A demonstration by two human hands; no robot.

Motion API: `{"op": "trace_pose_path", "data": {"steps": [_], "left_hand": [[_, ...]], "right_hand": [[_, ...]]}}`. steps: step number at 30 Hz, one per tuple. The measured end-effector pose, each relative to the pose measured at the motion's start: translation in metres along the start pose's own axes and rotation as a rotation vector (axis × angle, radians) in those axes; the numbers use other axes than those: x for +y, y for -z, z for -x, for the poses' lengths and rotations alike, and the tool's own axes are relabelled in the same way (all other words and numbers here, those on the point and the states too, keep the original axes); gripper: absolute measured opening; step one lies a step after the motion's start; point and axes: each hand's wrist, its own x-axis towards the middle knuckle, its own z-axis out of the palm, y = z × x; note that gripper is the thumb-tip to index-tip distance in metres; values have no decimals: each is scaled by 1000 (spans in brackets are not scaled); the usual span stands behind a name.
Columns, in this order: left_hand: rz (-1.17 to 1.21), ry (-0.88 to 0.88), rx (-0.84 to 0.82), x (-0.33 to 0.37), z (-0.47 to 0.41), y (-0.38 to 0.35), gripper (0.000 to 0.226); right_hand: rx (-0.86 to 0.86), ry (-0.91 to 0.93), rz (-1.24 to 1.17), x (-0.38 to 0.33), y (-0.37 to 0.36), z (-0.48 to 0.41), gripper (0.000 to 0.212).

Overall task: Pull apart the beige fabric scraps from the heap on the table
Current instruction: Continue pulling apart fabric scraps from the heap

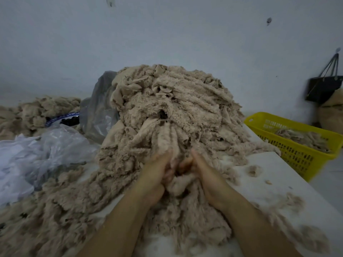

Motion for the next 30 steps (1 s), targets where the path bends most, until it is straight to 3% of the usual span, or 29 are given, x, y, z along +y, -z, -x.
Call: {"op": "trace_pose_path", "data": {"steps": [3, 6, 11, 15, 18, 20, 22, 26, 28, 30], "left_hand": [[-429, -110, -111, -11, 7, -12, 37], [-719, -174, -247, -17, 14, -16, 39], [-691, -151, -336, -6, 20, -18, 38], [-599, -76, -497, -6, 38, -27, 35], [-392, -97, -268, 3, 30, -24, 43], [-90, -128, -187, 10, 21, -16, 42], [17, -144, -194, 11, 17, -9, 40], [-152, -35, -296, -5, 20, -14, 31], [-251, 6, -300, -9, 21, -19, 34], [-371, 14, -302, -12, 22, -20, 38]], "right_hand": [[25, 45, -130, 2, 1, -4, 59], [160, 8, -181, -1, 0, -4, 35], [340, -70, -342, 1, 4, -9, 35], [462, -62, -443, -8, 34, -13, 40], [486, -7, -730, -11, 38, -15, 35], [470, 29, -785, -9, 33, -17, 26], [398, 66, -740, -6, 30, -18, 29], [17, 33, -364, -1, 14, -10, 64], [-151, -25, -278, 2, 4, -4, 62], [-183, -11, -300, 0, 1, -1, 45]]}}
